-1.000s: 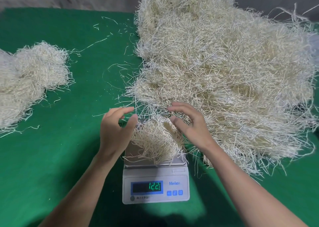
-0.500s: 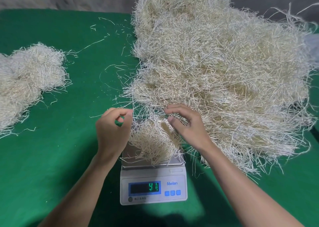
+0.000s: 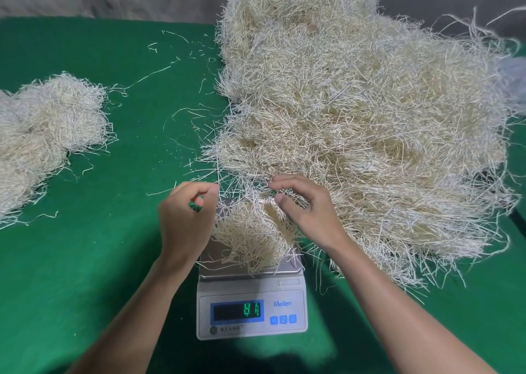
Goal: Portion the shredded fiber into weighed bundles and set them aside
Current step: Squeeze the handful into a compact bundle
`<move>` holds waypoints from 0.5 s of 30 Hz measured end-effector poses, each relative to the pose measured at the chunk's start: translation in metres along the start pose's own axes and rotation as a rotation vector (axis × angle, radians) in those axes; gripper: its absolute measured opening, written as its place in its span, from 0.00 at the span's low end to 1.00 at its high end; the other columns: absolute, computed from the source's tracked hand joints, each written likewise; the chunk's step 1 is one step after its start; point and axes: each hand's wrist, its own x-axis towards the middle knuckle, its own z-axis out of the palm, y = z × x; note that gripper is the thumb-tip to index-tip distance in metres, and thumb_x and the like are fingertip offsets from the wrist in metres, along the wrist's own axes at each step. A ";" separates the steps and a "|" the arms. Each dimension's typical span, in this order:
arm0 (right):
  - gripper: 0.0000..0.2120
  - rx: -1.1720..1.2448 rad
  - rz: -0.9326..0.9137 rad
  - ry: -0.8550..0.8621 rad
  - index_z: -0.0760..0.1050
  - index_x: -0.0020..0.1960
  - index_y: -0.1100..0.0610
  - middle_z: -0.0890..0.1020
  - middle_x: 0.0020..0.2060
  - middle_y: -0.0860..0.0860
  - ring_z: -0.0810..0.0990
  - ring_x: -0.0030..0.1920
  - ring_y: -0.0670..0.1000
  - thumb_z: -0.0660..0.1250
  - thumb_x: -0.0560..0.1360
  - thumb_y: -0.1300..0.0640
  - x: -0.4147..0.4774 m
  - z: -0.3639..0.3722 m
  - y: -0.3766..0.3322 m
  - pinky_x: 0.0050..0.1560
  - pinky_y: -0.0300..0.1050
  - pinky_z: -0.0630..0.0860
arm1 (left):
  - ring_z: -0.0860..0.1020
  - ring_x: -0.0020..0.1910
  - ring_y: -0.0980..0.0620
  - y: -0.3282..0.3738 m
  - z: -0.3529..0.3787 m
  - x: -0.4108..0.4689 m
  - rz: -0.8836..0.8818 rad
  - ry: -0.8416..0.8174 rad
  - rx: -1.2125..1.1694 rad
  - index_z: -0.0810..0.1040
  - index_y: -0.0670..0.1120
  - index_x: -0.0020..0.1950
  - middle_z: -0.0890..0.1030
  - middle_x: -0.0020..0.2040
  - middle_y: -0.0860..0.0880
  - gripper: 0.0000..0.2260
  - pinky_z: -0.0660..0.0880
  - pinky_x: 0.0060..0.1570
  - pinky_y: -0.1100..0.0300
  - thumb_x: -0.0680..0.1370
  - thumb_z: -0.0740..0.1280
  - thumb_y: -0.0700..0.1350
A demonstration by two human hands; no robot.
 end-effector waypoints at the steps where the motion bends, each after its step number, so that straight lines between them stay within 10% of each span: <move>1: 0.13 -0.008 -0.005 0.005 0.75 0.50 0.40 0.76 0.53 0.35 0.73 0.62 0.43 0.68 0.74 0.58 0.000 0.000 0.001 0.70 0.53 0.64 | 0.76 0.35 0.62 0.000 0.001 0.000 0.003 0.000 -0.001 0.81 0.48 0.41 0.77 0.33 0.58 0.09 0.68 0.37 0.75 0.74 0.68 0.34; 12: 0.16 -0.244 0.063 0.423 0.73 0.63 0.59 0.78 0.57 0.52 0.75 0.49 0.44 0.64 0.76 0.67 0.059 -0.073 0.002 0.46 0.24 0.72 | 0.75 0.37 0.56 0.057 0.043 0.034 0.057 -0.194 -0.130 0.80 0.50 0.45 0.80 0.38 0.51 0.07 0.72 0.38 0.70 0.76 0.67 0.38; 15: 0.18 -0.350 0.086 0.467 0.71 0.65 0.61 0.76 0.61 0.55 0.76 0.54 0.48 0.63 0.76 0.68 0.085 -0.103 -0.008 0.57 0.35 0.73 | 0.75 0.37 0.61 0.081 0.065 0.051 0.004 -0.276 -0.146 0.79 0.54 0.43 0.80 0.41 0.54 0.08 0.71 0.38 0.73 0.76 0.67 0.40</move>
